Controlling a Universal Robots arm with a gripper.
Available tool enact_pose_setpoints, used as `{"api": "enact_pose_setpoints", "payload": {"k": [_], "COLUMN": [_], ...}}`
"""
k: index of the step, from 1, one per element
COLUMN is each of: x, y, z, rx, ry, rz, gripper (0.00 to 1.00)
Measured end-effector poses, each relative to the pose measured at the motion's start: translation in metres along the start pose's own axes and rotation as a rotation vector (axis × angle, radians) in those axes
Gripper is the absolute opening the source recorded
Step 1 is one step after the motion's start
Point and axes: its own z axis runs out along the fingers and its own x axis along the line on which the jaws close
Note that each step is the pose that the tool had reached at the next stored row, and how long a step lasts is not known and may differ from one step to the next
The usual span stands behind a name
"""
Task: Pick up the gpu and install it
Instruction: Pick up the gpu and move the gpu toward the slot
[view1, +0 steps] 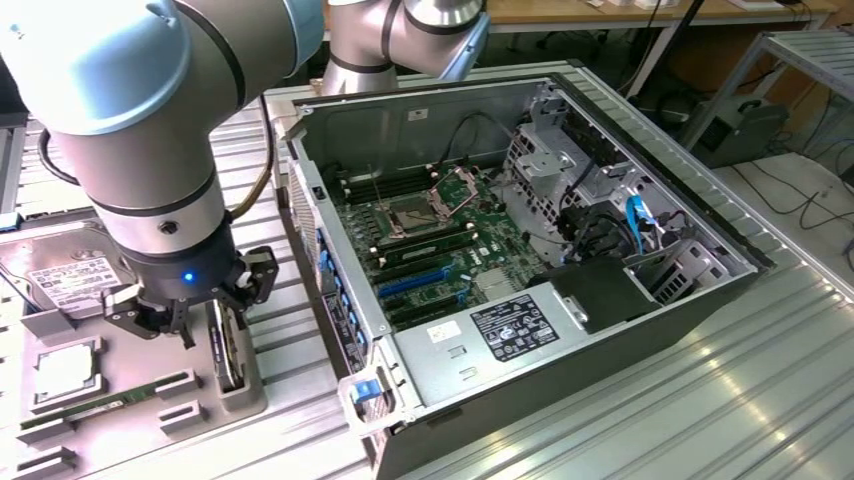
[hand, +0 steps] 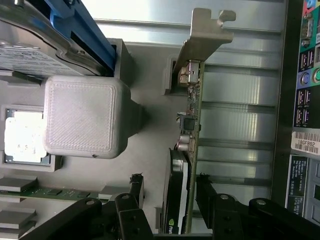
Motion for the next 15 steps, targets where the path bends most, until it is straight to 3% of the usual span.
{"api": "enact_pose_setpoints", "payload": {"k": [6,13,15], "x": [-0.0032,-0.0032,-0.0032], "y": [0.0016,0.0016,0.0016], "z": [0.0012,0.0016,0.0016], "rx": [0.0080,0.0081,0.0081], "ry": [0.0004,0.0005,0.0005], "rz": [0.000,0.000,0.000], "gripper": [0.55,0.55,0.47]}}
